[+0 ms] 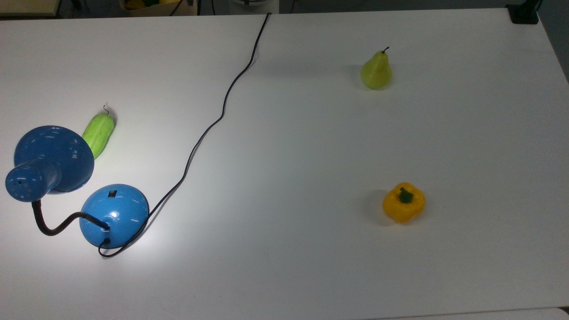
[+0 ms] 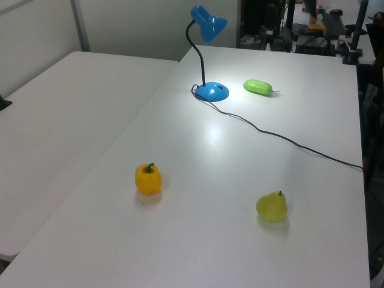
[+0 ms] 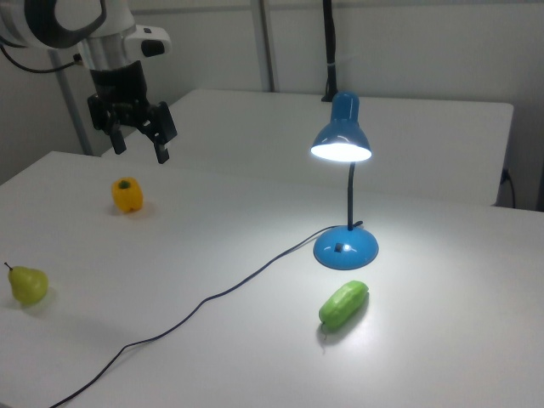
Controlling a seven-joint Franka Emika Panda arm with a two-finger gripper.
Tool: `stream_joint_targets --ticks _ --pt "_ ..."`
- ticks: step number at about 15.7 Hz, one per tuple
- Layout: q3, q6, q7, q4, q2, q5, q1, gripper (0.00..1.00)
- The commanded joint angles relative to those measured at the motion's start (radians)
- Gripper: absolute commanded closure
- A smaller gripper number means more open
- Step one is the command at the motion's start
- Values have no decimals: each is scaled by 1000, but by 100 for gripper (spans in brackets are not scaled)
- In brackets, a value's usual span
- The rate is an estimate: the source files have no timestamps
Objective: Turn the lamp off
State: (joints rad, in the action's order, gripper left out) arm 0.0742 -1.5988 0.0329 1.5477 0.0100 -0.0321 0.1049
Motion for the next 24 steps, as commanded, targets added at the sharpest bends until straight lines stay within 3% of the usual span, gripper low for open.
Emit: stream_joint_targets --ticks 1,14,16,17,19,22,24 --pt "13 2 13 11 -12 -15 12 0" --pt "13 0 22 11 -8 -18 7 0" --pt "13 0 22 12 -10 -20 9 12" --pt "13 0 22 12 -11 -20 10 26" --pt "13 -3 22 12 -12 -25 7 38" --pt "13 -27 22 19 -12 -43 1 67" --pt "13 -29 21 17 -12 -52 1 77"
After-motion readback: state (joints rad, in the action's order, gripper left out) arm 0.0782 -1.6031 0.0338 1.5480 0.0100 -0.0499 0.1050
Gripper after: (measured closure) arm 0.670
